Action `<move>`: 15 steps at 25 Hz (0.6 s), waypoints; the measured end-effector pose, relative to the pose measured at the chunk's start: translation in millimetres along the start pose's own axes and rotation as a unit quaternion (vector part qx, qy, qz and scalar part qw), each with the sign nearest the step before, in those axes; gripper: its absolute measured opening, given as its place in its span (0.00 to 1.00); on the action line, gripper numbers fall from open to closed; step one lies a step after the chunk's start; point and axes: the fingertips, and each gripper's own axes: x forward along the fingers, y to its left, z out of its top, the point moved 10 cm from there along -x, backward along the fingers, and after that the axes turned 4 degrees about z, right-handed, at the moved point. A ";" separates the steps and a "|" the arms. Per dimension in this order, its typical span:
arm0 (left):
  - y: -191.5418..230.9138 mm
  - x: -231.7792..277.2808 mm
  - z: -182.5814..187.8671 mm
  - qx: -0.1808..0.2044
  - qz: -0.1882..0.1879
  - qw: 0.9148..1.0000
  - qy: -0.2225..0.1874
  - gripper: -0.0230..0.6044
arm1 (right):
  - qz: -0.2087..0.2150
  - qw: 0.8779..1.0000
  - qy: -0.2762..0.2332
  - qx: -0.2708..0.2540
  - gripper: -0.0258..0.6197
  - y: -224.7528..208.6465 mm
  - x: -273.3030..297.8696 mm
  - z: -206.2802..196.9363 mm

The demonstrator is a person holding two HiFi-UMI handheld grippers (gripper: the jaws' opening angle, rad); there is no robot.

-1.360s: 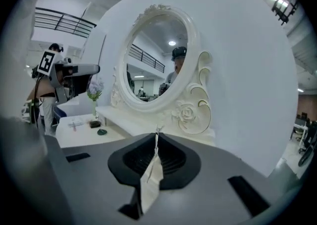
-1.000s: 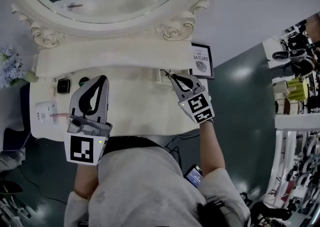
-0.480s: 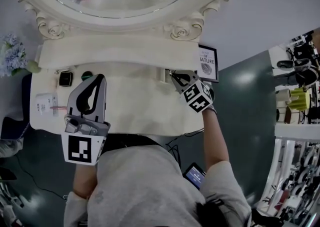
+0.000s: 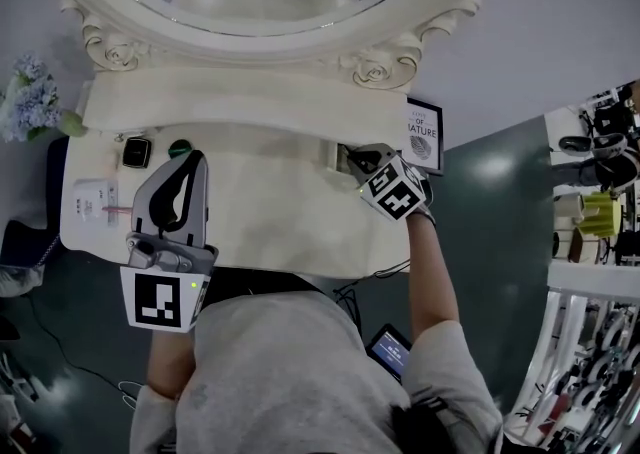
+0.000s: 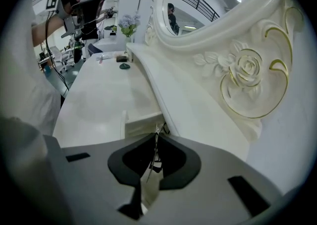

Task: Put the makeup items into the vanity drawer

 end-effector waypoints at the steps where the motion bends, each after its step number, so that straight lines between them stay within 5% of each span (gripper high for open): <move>1: 0.1 0.0 -0.1 0.000 0.001 1.000 -0.001 0.06 | 0.000 1.000 0.000 0.001 0.09 0.2 0.2 0.3; 15: 3.3 -3.6 1.1 0.003 0.003 1.000 -0.004 0.06 | -0.005 1.000 0.005 0.017 0.09 0.2 -1.1 -0.4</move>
